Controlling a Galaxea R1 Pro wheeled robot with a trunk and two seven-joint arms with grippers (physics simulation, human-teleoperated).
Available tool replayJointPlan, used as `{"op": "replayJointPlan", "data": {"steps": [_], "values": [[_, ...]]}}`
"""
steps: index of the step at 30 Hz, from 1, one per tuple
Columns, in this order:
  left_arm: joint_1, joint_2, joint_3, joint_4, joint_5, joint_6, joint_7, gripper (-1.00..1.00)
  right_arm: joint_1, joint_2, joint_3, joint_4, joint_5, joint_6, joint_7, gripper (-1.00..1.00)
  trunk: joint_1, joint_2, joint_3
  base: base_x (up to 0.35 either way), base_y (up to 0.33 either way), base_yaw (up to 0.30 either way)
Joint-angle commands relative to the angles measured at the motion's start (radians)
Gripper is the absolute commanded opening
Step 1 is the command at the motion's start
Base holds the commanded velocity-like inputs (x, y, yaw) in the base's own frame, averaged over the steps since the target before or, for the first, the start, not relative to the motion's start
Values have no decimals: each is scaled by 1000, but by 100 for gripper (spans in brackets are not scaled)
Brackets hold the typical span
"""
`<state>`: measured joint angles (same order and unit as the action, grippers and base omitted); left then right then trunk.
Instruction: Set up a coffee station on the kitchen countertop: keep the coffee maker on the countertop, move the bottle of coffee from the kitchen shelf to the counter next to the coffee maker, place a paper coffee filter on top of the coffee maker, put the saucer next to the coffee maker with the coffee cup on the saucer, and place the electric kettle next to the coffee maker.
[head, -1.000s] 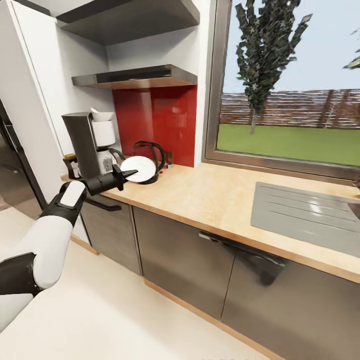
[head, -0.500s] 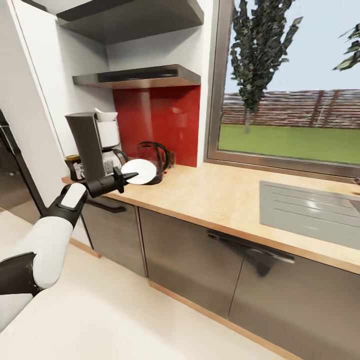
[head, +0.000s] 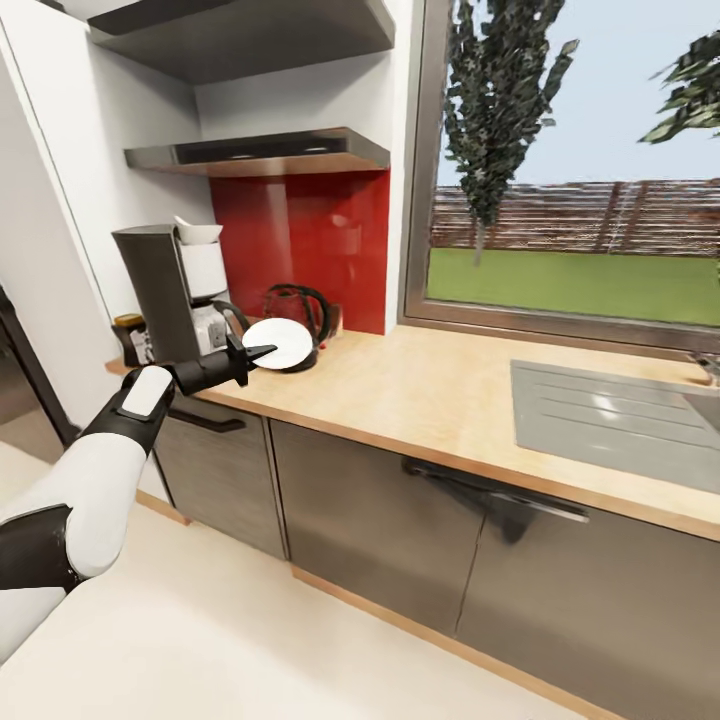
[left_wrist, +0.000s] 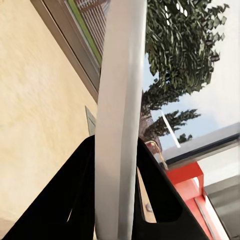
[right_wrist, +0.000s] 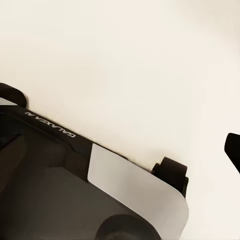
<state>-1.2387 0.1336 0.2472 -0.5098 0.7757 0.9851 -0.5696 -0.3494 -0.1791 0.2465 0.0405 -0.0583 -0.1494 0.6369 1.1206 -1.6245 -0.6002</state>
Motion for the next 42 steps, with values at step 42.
{"op": "replayJointPlan", "data": {"steps": [42], "values": [[-1, -7, 13, 223, -4, 3, -7, -100, -2, 1, 8, 4, -5, -8, 4, 100, 0, -1, -1, 38, 50, -4]]}}
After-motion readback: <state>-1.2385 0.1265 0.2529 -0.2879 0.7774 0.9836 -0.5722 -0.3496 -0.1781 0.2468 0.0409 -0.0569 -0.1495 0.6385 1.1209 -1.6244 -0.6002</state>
